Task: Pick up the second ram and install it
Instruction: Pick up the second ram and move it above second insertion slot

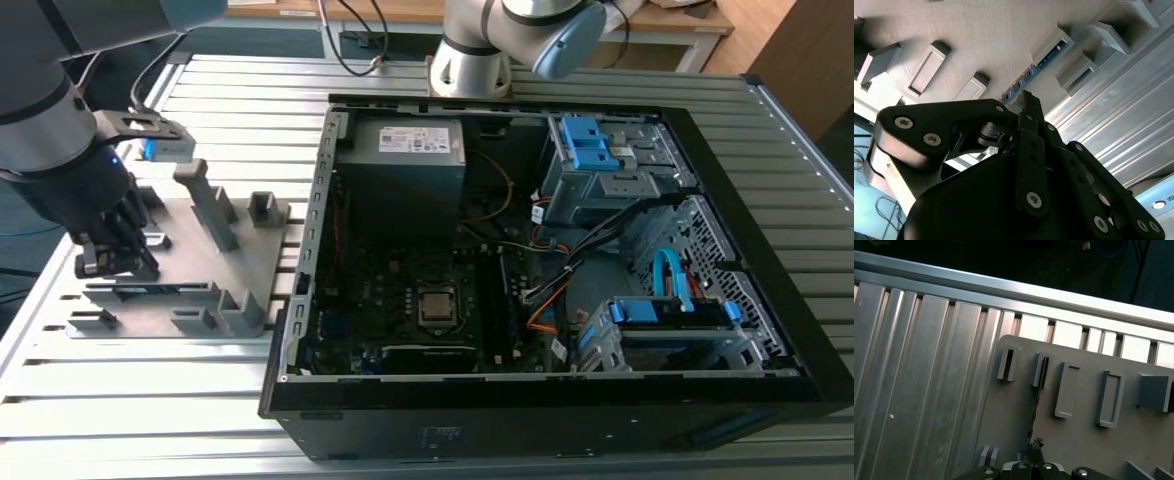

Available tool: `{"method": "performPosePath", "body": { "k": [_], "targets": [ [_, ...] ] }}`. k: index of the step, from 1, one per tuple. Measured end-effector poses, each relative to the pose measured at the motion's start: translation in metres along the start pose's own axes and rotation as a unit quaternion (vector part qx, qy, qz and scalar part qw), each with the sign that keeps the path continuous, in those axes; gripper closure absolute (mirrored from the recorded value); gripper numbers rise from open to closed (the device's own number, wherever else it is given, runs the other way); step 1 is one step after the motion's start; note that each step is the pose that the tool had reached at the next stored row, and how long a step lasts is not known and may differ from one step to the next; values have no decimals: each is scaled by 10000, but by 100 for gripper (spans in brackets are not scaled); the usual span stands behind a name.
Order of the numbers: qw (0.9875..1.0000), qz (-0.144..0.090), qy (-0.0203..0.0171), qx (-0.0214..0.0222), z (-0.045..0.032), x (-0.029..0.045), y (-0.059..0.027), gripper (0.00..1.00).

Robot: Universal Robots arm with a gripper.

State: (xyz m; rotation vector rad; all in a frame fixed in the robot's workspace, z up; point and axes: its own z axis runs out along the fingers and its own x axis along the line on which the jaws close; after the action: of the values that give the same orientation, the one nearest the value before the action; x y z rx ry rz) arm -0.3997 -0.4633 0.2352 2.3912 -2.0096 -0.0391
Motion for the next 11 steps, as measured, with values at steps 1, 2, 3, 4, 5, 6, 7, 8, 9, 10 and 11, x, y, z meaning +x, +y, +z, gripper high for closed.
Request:
{"method": "performPosePath", "body": {
  "k": [1,2,3,4,5,6,7,8,9,10,11],
  "targets": [
    [10000,90,-3,1,5,1,0,90],
    [9998,186,-6,2,10,0,0,90],
    [9996,275,-8,2,13,0,0,90],
    [9994,355,-12,2,16,1,0,90],
    [9992,399,-36,5,17,1,1,90],
    [9990,445,-63,10,19,1,1,90],
    [9987,497,-84,13,20,0,2,90],
    [9984,553,-98,15,22,0,3,90],
    [9981,610,-109,18,24,0,2,90],
    [9976,684,-113,20,29,0,2,90],
    [9970,763,-116,21,32,0,2,90]
  ]
}}
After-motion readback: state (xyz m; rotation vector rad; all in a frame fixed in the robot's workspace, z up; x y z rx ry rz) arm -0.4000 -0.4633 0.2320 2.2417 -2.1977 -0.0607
